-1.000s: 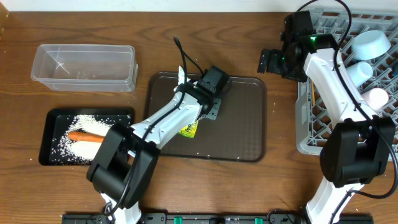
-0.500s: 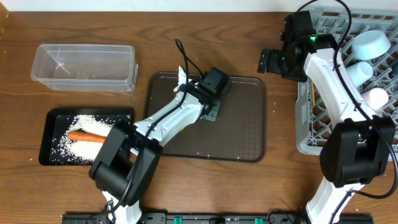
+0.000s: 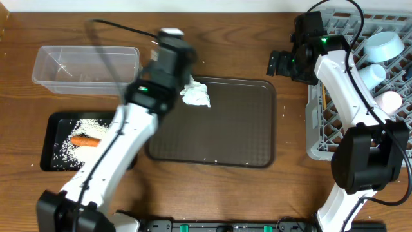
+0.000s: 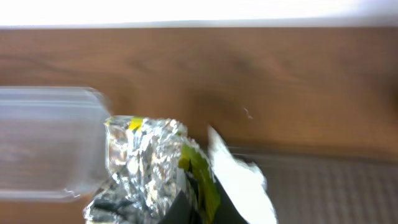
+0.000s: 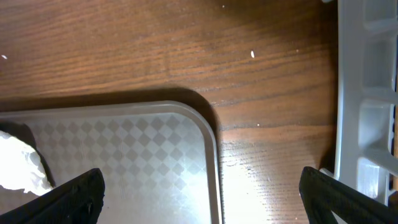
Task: Sort waste into correct bins and load items into the dishwasher rack
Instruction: 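Carry the foil and juice box into the clear plastic bin, then reach the left gripper to the white tissue and grasp it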
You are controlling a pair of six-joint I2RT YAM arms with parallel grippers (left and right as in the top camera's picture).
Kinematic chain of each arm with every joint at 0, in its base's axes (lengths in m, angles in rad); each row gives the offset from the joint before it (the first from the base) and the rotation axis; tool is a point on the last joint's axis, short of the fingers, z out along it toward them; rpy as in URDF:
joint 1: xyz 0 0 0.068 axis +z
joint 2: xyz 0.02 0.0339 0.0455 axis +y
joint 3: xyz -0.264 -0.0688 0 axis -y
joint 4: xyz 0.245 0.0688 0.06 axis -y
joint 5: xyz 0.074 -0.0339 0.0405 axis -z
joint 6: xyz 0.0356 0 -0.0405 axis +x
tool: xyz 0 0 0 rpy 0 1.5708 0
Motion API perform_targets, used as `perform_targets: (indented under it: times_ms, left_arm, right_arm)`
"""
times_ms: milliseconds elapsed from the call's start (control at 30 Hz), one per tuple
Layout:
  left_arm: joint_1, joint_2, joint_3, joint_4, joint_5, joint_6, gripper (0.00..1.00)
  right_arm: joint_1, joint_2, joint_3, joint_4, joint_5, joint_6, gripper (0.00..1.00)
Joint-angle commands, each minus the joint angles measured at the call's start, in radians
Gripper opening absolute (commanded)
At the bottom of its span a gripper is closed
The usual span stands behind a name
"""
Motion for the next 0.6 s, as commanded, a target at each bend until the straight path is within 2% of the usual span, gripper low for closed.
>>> perform_targets:
  times_ms: [0,167,367,400,500,567]
  left_arm:
    - [0.115,0.007,-0.005,0.062,-0.040,-0.003,0.07]
    - [0.247,0.045,-0.005,0.208,-0.040,-0.085,0.07]
    - [0.353,0.134,-0.005,0.343,-0.037,-0.134,0.17]
    - [0.363,0.153,-0.005,0.359,-0.037,-0.133,0.24]
    - [0.384,0.205,-0.005,0.401,-0.037,-0.133,0.32]
    - [0.391,0.220,-0.005,0.401,-0.037,-0.133,0.44]
  right_arm:
    - [0.008,-0.013,0.014,-0.002,0.014,-0.012,0.99]
    - [0.008,-0.013,0.014,-0.002,0.014,-0.012,0.99]
    - [0.009,-0.013,0.014,-0.002,0.014,-0.012,0.99]
    - [0.009,-0.013,0.014,-0.002,0.014,-0.012,0.99]
    - [0.008,-0.013,0.014,-0.002,0.014,-0.012,0.99]
    - [0.008,-0.013,0.014,-0.002,0.014,-0.012,0.99]
